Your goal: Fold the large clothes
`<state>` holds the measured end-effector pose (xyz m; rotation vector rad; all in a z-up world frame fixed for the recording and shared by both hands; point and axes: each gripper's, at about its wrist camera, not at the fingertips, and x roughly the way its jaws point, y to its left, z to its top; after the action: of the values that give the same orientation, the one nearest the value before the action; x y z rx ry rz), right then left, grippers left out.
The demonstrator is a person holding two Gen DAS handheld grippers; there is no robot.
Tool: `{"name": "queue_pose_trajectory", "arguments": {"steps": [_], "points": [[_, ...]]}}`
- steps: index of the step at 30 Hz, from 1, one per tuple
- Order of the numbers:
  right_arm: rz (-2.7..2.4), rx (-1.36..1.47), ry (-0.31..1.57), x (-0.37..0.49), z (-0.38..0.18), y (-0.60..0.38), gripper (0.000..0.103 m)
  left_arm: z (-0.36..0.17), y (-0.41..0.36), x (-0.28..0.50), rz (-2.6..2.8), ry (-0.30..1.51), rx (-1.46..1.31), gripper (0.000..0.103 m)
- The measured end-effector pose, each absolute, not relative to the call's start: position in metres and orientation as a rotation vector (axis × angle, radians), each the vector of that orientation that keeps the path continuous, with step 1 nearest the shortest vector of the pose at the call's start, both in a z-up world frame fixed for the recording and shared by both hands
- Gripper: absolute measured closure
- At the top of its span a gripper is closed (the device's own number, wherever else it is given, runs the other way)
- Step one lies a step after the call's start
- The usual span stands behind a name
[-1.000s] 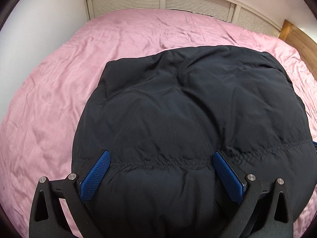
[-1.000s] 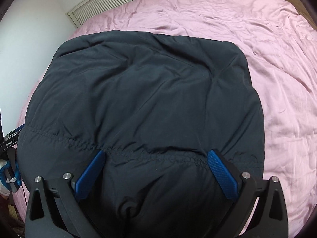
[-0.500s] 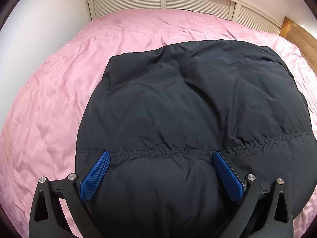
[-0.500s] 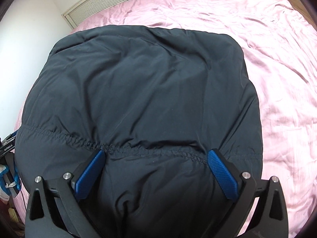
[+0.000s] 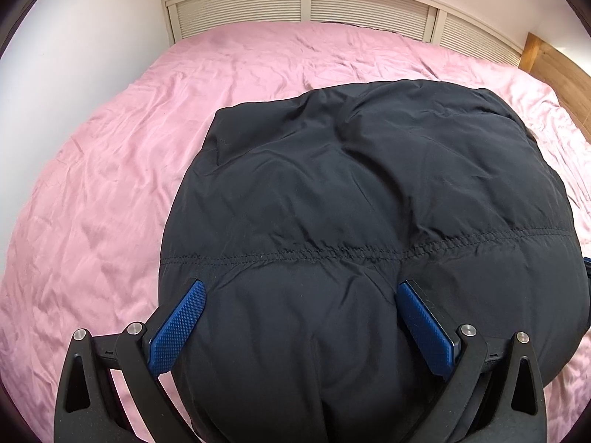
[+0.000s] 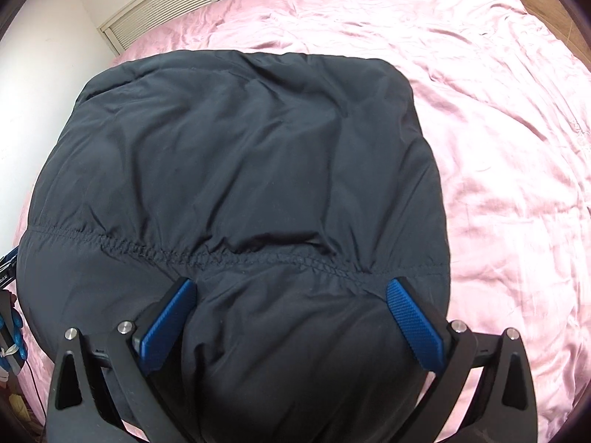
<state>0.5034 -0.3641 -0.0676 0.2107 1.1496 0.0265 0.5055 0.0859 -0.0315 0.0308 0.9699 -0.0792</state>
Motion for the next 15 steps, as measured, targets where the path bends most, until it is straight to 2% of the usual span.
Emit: {"name": "queue_pose_trajectory", "arguments": {"steps": [6, 15], "points": [[0.102, 0.199, 1.100, 0.473, -0.043, -0.350, 0.000, -0.033, 0.091, 0.477, -0.094, 0.946, 0.005, 0.001], [0.100, 0.228, 1.131, 0.465, -0.074, -0.341, 0.000, -0.050, 0.094, 0.470, -0.108, 0.973, -0.025, 0.001]]}}
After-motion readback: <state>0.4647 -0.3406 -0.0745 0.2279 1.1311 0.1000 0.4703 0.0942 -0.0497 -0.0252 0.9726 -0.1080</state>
